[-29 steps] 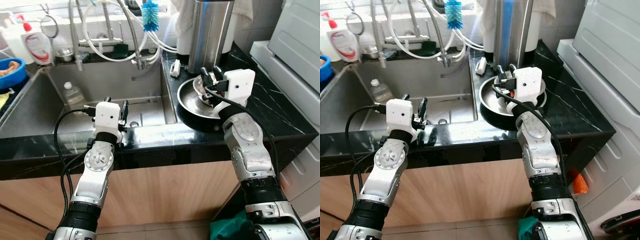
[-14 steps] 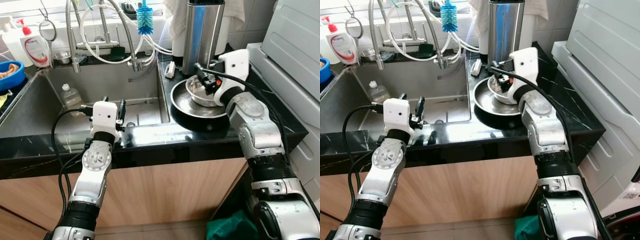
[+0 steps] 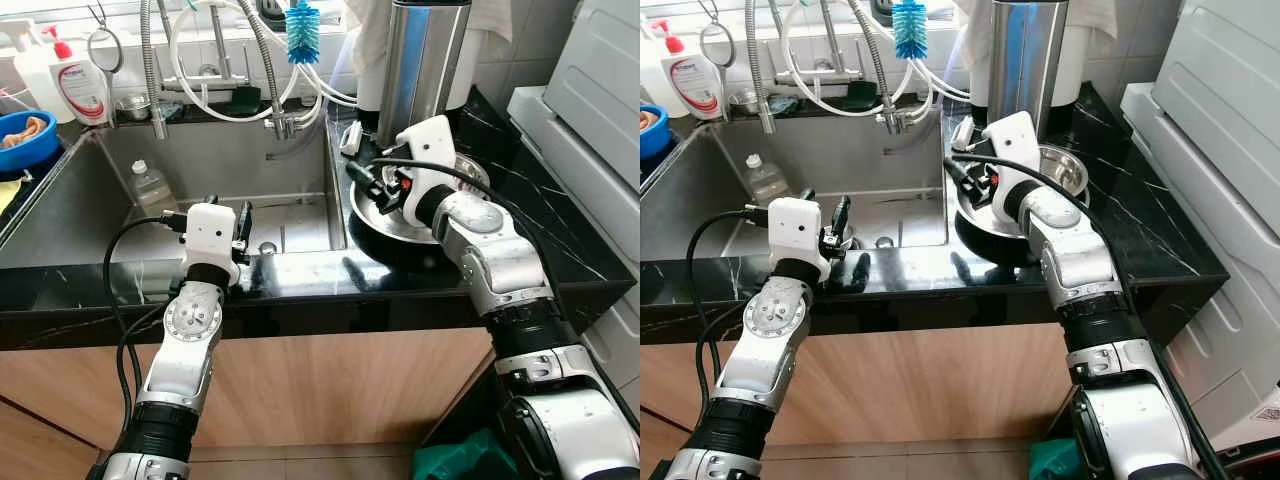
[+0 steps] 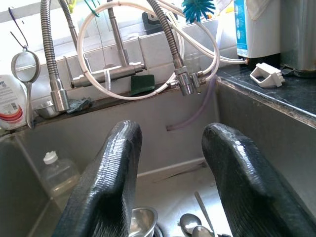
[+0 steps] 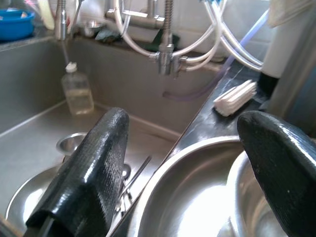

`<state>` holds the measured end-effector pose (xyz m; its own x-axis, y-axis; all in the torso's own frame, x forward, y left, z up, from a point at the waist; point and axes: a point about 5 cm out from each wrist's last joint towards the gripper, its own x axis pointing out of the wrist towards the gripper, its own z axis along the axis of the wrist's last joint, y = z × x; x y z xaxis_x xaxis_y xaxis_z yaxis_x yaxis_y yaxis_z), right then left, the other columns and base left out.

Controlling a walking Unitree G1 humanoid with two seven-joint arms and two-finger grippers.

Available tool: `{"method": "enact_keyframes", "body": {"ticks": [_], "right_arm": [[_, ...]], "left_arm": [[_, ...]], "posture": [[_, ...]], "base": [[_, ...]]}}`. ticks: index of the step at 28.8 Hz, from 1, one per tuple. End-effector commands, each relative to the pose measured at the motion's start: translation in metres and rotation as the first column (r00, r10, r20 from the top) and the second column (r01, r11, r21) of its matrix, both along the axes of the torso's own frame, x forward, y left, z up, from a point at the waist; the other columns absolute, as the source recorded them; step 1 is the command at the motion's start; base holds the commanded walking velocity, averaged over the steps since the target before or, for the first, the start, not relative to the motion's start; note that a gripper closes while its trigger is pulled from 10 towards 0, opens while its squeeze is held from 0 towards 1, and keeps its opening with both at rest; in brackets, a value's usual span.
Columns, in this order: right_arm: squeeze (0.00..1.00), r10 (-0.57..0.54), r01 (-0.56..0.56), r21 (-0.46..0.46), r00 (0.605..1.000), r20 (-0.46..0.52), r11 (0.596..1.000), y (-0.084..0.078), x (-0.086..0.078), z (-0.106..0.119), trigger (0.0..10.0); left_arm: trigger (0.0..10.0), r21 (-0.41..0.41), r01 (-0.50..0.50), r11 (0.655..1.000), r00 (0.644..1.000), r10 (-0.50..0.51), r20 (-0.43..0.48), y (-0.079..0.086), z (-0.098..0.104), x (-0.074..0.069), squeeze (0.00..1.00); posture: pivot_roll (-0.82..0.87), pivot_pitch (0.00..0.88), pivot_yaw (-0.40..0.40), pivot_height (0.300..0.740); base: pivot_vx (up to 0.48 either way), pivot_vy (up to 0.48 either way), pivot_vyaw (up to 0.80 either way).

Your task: Kitchen organization

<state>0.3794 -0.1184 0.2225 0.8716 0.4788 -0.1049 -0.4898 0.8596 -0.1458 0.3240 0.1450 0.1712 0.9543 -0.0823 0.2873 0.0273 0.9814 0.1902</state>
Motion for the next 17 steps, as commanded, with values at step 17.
{"method": "enact_keyframes", "body": {"ticks": [17], "right_arm": [[0.00, -0.073, 0.063, -0.231, 0.997, -0.036, 0.971, -0.006, -0.002, -0.012, 10.0]], "left_arm": [[10.0, 0.007, 0.027, 1.000, 1.000, -0.027, -0.015, -0.003, -0.001, 0.000, 0.00]], "posture": [[-0.18, 0.000, 0.083, 0.740]], "base": [[0.000, 0.000, 0.00]]}}
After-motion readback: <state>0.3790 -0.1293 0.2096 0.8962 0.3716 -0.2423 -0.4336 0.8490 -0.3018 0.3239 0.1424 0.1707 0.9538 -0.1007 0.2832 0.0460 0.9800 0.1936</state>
